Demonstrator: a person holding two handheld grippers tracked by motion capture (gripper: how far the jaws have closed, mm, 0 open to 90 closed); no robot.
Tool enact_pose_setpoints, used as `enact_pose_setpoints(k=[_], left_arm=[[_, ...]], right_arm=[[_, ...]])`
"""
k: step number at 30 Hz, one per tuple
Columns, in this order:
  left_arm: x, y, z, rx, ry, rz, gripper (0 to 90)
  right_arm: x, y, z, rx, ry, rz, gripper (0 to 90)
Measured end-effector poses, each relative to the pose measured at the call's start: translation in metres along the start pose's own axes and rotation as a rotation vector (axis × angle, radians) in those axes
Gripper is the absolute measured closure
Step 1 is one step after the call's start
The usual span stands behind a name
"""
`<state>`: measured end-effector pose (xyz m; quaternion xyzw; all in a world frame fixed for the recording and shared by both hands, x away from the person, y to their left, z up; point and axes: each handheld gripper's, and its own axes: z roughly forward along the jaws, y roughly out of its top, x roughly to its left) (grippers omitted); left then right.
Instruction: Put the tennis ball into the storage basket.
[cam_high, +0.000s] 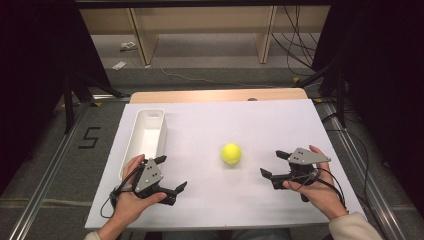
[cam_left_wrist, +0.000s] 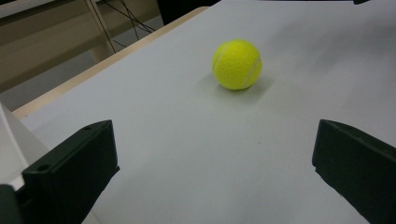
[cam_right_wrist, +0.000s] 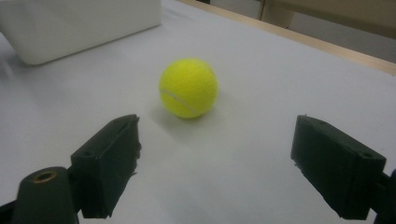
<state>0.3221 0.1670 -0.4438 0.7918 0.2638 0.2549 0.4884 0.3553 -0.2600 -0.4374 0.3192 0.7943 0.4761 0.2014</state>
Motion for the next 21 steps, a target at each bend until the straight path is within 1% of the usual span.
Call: enact_pose_setpoints(k=[7, 15, 21], left_arm=[[0.0, 0.0, -0.001, 0.0, 0.003, 0.004, 0.0], [-0.001, 0.0, 0.0, 0.002, -0.001, 0.002, 0.0], [-0.001, 0.0, 0.0, 0.004, -0.003, 0.005, 0.0]], right_arm=[[0.002, 0.001, 0.001, -0.001, -0.007, -0.01, 15.9], [0.006, 0.002, 0.007, 0.005, 0.008, -0.016, 15.9], [0.012, 0.005, 0.016, 0.001, 0.022, -0.023, 16.0]])
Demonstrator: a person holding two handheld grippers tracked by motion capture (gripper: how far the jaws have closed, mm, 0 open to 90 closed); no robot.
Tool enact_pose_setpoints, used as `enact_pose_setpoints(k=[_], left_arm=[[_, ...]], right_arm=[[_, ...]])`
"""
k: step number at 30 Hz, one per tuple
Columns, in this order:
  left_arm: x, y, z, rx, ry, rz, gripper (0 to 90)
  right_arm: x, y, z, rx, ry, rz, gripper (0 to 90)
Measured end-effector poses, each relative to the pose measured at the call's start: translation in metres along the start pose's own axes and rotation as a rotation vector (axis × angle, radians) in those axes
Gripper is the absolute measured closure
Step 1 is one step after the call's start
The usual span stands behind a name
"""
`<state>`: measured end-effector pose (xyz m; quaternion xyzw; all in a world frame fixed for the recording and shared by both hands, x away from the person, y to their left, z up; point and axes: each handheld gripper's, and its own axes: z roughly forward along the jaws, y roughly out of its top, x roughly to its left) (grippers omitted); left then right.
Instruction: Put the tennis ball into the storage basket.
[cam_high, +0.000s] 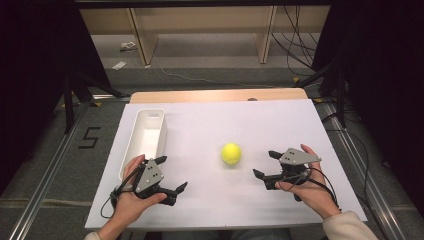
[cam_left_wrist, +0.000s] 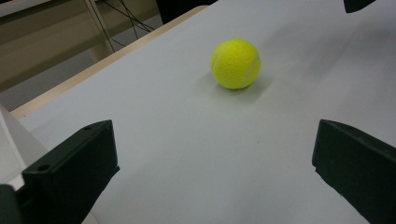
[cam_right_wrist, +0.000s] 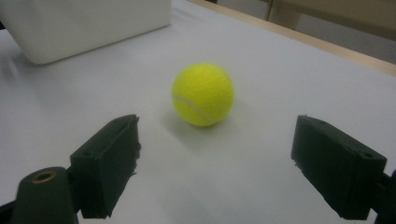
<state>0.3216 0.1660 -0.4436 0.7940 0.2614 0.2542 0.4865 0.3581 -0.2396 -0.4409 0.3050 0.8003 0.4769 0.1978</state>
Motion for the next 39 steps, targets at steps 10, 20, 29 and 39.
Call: enact_pose_setpoints(k=[10, 20, 29, 39], left_arm=[[0.0, 0.0, 0.001, 0.002, -0.001, 0.0, 0.0], [0.0, 0.0, 0.0, 0.002, -0.002, 0.001, 0.0], [0.0, 0.0, 0.0, 0.003, -0.003, 0.003, 0.0], [0.0, 0.0, 0.0, 0.002, -0.003, 0.005, 0.0]], right_arm=[[0.003, 0.003, 0.013, 0.005, 0.0, 0.0, 16.0], [0.006, 0.009, 0.033, 0.013, 0.004, 0.003, 16.0], [0.007, 0.015, 0.053, 0.034, 0.014, -0.002, 16.0], [0.008, 0.017, 0.073, 0.064, 0.008, -0.016, 15.9]])
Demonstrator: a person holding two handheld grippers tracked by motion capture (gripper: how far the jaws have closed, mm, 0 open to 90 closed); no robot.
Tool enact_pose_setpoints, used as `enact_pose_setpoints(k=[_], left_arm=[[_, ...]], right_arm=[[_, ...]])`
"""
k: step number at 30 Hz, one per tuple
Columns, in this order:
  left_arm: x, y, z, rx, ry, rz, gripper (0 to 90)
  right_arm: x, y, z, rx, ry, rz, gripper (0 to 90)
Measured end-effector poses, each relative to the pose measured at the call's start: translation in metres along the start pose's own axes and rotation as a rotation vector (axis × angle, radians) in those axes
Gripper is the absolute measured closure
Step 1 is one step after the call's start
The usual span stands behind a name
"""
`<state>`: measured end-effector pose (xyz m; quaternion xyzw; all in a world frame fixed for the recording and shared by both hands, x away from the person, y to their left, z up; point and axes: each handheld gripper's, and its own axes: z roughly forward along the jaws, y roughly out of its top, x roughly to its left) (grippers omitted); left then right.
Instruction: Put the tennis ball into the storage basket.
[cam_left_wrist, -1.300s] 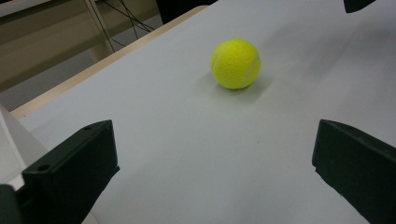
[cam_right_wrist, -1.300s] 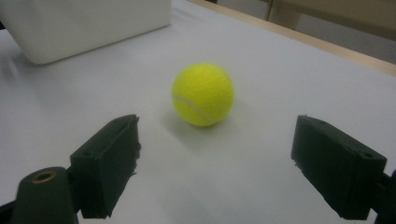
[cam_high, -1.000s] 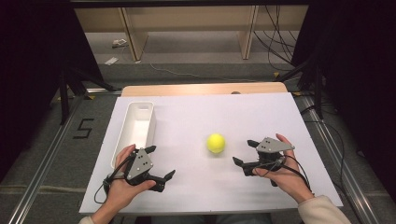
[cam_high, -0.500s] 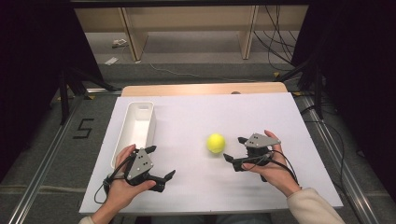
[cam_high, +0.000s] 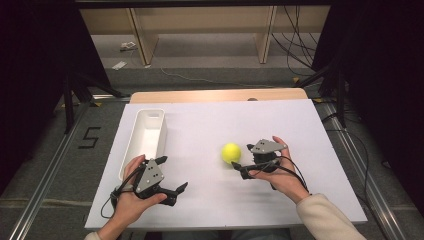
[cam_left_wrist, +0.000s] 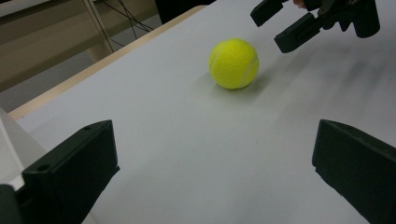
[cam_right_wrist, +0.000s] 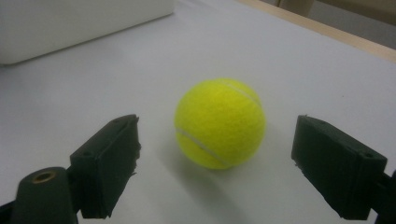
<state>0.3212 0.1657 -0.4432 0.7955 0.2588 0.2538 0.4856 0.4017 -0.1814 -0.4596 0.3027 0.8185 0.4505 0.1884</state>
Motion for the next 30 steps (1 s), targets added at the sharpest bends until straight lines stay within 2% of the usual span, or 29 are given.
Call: enact_pose_setpoints(k=[11, 30], left_arm=[[0.0, 0.0, 0.0, -0.003, -0.001, -0.001, 0.0], [0.0, 0.0, -0.001, -0.005, 0.0, 0.003, 0.0]], right_arm=[[-0.004, 0.002, 0.019, 0.03, -0.012, -0.016, 15.8], [-0.005, 0.003, 0.047, 0.067, -0.008, -0.014, 15.9]])
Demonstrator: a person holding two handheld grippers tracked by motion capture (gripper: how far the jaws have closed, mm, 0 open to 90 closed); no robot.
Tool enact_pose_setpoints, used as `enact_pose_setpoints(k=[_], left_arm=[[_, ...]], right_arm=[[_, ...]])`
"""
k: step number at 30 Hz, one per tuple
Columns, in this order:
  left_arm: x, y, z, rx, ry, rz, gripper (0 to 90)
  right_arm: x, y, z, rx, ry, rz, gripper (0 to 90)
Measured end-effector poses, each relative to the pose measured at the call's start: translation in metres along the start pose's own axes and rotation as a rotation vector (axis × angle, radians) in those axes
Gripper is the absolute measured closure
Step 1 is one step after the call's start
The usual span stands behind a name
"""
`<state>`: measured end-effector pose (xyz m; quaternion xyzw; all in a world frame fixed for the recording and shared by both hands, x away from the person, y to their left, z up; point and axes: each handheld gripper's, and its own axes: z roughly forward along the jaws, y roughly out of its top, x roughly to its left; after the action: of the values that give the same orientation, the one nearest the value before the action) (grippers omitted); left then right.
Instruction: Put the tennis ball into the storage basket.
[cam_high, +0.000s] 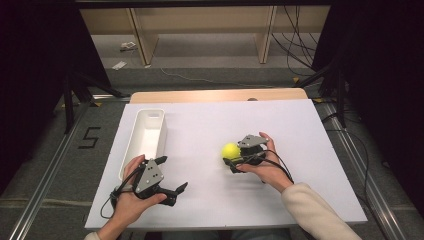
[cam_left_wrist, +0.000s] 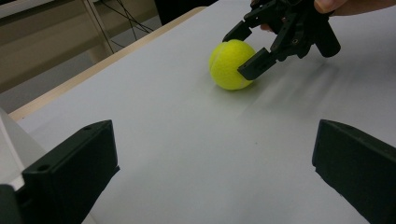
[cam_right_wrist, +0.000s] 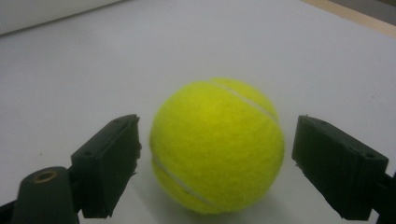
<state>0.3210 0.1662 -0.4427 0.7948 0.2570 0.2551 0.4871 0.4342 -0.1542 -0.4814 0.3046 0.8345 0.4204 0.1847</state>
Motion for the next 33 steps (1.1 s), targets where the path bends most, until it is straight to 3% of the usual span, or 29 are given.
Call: enact_pose_setpoints(k=[15, 21, 33], left_arm=[[0.0, 0.0, 0.0, -0.001, -0.002, -0.001, 0.0], [0.0, 0.0, 0.0, 0.0, -0.003, -0.001, 0.0], [0.0, 0.0, 0.0, -0.001, -0.003, -0.001, 0.0]], right_arm=[[0.002, -0.001, 0.013, 0.014, 0.011, 0.01, 17.1], [0.001, 0.0, 0.012, 0.014, -0.008, 0.026, 24.4], [0.0, 0.0, 0.011, 0.014, -0.004, 0.03, 26.0]])
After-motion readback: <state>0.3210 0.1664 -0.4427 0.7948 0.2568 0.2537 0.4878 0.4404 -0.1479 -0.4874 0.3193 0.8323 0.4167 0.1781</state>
